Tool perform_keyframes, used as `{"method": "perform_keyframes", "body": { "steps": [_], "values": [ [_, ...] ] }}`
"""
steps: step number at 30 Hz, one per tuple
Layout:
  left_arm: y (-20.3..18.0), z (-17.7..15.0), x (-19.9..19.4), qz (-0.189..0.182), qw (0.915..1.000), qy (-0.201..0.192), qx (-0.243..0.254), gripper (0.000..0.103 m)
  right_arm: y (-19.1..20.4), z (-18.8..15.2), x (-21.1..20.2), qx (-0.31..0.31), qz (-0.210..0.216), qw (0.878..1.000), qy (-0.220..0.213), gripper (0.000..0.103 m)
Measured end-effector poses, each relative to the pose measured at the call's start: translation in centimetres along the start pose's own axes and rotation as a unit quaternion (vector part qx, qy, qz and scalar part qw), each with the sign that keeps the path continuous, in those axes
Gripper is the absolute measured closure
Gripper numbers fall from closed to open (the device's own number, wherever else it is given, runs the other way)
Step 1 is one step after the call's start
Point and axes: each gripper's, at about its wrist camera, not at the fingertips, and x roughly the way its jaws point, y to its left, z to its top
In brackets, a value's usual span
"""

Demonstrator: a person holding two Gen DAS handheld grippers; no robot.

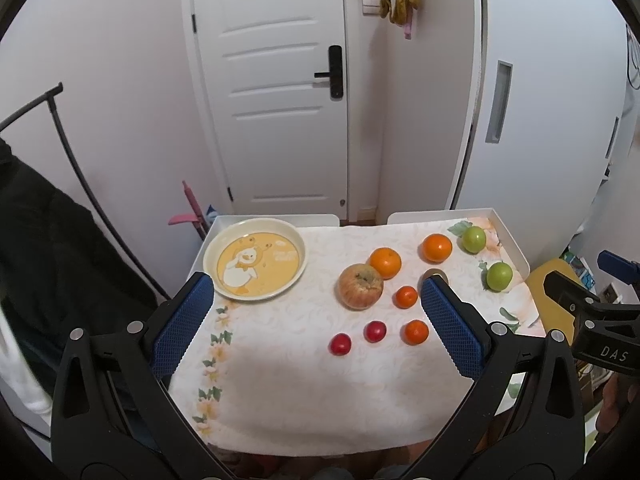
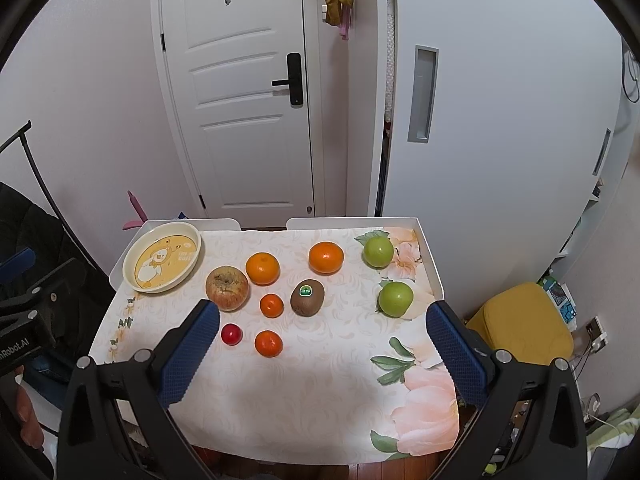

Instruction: Organize fruits

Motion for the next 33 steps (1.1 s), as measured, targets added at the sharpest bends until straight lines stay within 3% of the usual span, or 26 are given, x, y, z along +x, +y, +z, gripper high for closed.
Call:
{"method": "perform_keyframes", "body": {
  "steps": [33],
  "values": [
    [-0.02, 0.32, -0.11, 0.002, 1.0000, -0.002, 0.003, 0.000, -0.01, 0.21, 0.15, 0.001, 0.000, 1.000, -0.003, 0.000]
  ]
}}
